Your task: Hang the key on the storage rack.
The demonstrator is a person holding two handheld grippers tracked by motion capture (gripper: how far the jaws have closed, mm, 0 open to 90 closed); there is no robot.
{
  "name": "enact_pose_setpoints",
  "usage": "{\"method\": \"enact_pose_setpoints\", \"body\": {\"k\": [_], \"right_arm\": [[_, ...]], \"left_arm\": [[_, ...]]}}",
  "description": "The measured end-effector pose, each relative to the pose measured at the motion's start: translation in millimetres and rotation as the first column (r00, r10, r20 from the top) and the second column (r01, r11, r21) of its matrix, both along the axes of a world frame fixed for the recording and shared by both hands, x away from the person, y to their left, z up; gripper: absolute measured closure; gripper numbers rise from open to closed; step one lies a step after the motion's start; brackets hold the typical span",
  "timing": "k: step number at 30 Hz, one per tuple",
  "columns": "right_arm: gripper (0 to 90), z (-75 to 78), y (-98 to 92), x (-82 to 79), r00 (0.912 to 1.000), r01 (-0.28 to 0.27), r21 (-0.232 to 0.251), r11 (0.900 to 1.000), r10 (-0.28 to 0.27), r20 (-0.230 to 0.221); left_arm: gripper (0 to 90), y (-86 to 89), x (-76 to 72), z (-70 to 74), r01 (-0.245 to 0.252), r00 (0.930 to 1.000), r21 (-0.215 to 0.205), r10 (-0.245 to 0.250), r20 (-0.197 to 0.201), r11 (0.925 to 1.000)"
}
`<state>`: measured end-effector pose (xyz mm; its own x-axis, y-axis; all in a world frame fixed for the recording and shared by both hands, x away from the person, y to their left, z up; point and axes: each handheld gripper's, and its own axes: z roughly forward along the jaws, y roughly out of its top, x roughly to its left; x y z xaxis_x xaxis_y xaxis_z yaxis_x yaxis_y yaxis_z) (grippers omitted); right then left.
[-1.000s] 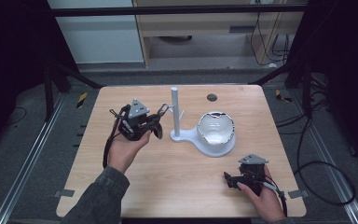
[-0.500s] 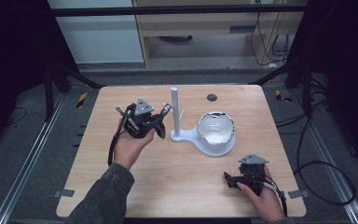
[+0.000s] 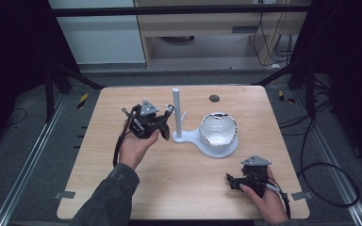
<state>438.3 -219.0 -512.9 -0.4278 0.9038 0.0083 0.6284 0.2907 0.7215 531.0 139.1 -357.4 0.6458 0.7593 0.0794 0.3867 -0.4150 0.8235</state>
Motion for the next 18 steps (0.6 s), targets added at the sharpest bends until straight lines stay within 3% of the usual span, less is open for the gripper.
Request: {"method": "enact_pose_setpoints", "body": {"k": [18], "right_arm": [[0.3, 0.0, 0.3, 0.2, 1.0, 0.002, 0.001, 1.0, -0.002, 0.0]], "left_arm": [[80.2, -13.8, 9.6, -14.7, -0.011, 0.9999, -0.031, 0.011, -0.008, 0.9995]]}}
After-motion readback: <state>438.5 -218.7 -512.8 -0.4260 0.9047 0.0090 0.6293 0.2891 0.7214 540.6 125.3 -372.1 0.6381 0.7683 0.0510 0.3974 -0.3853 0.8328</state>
